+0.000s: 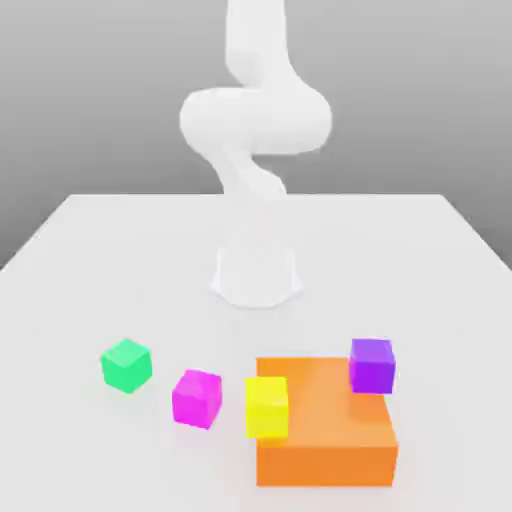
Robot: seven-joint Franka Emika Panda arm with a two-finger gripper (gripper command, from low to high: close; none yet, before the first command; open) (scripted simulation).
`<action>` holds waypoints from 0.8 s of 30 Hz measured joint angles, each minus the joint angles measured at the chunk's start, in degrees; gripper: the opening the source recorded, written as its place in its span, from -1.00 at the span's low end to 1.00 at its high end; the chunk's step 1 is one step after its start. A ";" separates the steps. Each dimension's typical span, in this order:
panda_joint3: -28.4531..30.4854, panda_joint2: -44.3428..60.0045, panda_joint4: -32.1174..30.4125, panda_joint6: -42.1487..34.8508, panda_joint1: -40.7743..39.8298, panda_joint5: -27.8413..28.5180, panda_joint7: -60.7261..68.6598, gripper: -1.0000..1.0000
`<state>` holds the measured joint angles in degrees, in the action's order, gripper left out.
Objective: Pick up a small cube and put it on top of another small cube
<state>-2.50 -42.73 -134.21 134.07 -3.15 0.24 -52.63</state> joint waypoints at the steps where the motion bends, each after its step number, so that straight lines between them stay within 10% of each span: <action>1: -1.05 1.35 -1.05 0.99 -1.35 0.10 -2.93 0.00; 24: -16.46 30.68 -23.33 22.01 -26.10 2.12 -64.83 0.00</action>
<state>-18.96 -12.05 -157.55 156.08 -29.25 2.36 -117.45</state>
